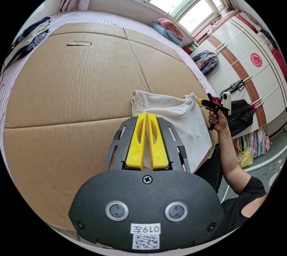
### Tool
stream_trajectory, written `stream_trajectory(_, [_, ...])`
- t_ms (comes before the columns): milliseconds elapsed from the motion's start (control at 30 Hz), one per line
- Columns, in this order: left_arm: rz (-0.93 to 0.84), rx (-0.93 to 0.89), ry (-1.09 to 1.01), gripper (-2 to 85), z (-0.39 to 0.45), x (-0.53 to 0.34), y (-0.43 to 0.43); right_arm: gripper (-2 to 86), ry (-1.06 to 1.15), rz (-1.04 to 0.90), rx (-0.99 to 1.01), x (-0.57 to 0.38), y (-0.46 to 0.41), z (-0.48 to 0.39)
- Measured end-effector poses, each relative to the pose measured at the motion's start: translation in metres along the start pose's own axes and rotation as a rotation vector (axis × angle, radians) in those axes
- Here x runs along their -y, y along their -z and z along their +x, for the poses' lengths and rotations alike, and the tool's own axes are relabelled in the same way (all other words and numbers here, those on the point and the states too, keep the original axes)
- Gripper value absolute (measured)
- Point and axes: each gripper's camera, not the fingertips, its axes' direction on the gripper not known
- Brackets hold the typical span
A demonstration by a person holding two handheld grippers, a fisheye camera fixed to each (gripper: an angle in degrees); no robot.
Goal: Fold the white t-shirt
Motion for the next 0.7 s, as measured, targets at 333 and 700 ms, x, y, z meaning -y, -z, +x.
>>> stream_trajectory(333, [0.445,0.342,-0.154,0.9,0.132,-0.143,0.112,0.4,0.369,0.443,-0.706,-0.152,0.005,-0.146])
stream_trajectory(700, [0.351,0.571,-0.383,1.4,0.299,-0.373,0.001,-0.4,0.615,0.495,-0.935,-0.401,-0.212,-0.299])
